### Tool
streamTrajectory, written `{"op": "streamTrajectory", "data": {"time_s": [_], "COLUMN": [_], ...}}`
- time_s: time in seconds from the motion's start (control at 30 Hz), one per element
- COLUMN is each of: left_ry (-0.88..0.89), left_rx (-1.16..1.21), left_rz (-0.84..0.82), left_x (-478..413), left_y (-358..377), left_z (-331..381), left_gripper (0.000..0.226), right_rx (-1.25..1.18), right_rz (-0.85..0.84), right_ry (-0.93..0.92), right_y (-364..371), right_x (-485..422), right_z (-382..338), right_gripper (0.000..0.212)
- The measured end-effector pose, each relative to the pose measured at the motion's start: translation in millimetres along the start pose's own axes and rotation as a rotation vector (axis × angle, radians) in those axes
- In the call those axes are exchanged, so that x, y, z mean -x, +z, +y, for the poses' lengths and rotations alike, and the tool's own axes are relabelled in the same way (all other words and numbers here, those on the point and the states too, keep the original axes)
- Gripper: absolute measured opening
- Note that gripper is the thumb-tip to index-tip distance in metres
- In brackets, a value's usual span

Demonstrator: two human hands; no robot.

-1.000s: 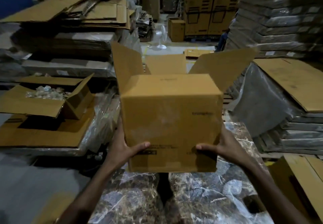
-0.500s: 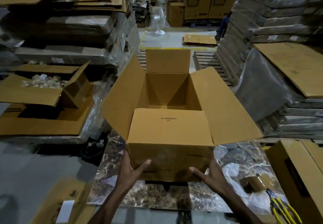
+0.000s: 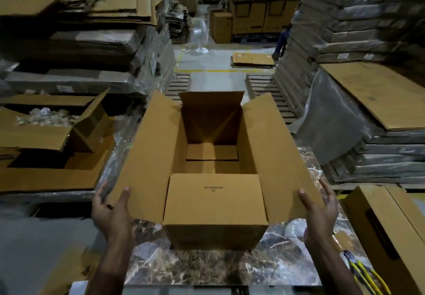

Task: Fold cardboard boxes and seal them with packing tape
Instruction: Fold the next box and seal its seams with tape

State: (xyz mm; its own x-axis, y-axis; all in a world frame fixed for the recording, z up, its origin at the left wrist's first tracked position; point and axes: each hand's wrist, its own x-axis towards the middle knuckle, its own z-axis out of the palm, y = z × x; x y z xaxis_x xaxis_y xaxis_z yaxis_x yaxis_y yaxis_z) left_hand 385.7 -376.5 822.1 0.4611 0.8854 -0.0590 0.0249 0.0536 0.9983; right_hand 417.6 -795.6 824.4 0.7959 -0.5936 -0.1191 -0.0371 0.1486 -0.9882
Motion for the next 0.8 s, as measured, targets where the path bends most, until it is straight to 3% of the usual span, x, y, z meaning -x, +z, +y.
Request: {"op": "streamTrajectory", "data": {"time_s": [0.1,0.2,0.4,0.5,0.57,0.63,0.73,0.8], "left_ry": [-0.077,-0.203,-0.475,-0.430,-0.311,-0.150,0.116,0.256], "left_rx": [-0.201,-0.259,0.068,0.162,0.163,0.108,-0.127,-0.373], "left_rz": [0.070,0.018,0.072,-0.003,-0.121,-0.338,-0.782,-0.958], "left_x": [0,2,-20,-22,-9,10,42,58], "left_y": [-6,-3,-3,-1,6,12,30,51], "left_z": [-16,-27,-37,-21,-1,19,35,31], "left_gripper": [0.050,0.048,0.053,0.040,0.040,0.052,0.080,0.086], "right_rx": [0.149,0.294,0.302,0.234,0.165,0.172,0.210,0.226], "right_rz": [0.057,0.010,-0.105,-0.124,-0.218,-0.396,-0.663,-0.790], "right_ry": [0.048,0.047,0.264,0.257,0.218,0.149,0.064,0.056], "right_y": [-12,-13,-16,-18,-14,-3,23,45], "right_x": [-15,-22,-45,-52,-52,-43,-22,-9], "right_z": [16,25,34,10,-14,-38,-58,-61], "right_gripper": [0.076,0.071,0.043,0.033,0.035,0.052,0.074,0.074]}}
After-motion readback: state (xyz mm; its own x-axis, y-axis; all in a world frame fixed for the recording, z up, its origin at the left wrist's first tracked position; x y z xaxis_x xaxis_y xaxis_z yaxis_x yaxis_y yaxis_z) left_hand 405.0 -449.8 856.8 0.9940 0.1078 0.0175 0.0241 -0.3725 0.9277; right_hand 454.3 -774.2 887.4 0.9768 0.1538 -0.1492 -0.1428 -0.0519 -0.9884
